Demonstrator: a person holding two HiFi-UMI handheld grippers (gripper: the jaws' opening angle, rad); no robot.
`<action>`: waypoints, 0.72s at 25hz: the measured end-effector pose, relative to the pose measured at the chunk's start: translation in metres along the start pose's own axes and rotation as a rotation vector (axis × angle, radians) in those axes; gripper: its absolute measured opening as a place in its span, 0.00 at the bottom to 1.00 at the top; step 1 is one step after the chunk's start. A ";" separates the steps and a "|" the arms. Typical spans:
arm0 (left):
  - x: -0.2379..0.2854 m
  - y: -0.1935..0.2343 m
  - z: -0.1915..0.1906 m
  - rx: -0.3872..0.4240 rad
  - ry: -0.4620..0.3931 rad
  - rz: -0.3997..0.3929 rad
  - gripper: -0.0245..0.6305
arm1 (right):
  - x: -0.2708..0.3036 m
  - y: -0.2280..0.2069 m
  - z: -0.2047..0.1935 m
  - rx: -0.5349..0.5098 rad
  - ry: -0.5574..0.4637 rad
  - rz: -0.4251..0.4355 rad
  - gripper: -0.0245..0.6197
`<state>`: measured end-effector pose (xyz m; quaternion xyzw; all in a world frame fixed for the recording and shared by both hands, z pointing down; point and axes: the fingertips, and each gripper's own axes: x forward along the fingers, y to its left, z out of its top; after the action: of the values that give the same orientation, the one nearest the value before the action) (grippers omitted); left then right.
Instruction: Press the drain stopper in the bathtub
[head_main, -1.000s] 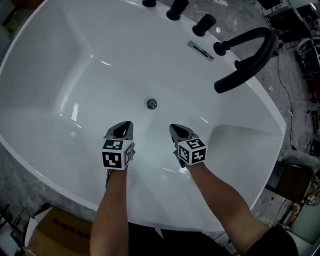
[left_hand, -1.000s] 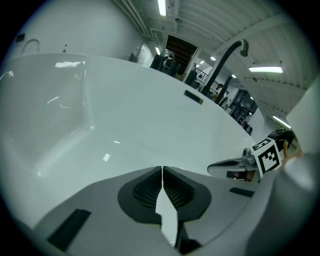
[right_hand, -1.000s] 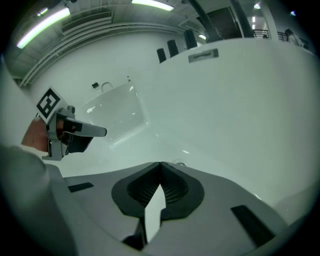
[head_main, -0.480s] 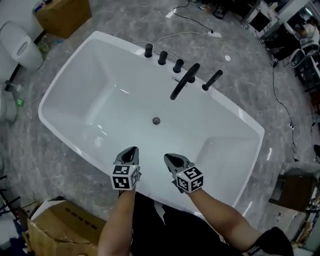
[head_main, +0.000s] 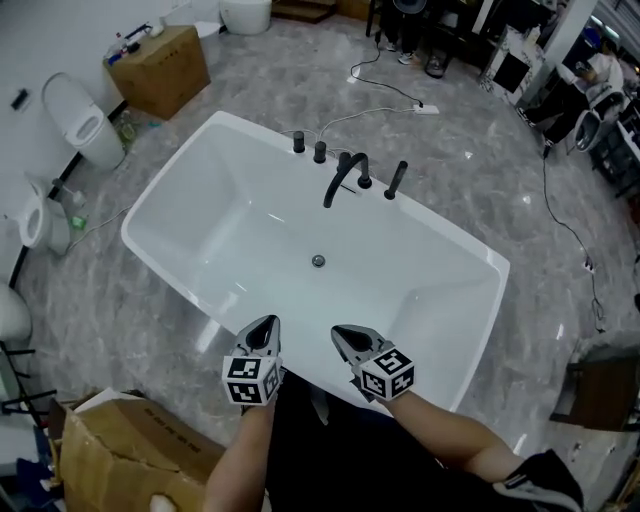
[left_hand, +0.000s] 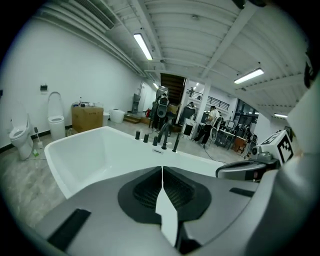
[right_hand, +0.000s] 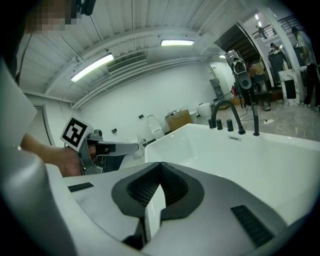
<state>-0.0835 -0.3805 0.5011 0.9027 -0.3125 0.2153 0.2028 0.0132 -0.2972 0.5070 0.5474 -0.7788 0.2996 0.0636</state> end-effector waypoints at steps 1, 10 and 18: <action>-0.010 -0.006 0.004 0.000 -0.019 0.008 0.07 | -0.010 0.004 0.005 -0.014 -0.018 -0.001 0.06; -0.108 -0.065 0.045 0.017 -0.126 0.036 0.07 | -0.097 0.056 0.060 -0.024 -0.144 0.077 0.06; -0.152 -0.080 0.063 0.018 -0.199 0.051 0.07 | -0.127 0.094 0.085 -0.099 -0.183 0.157 0.06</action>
<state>-0.1230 -0.2822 0.3520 0.9132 -0.3520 0.1324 0.1573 -0.0010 -0.2184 0.3465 0.5062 -0.8355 0.2137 -0.0042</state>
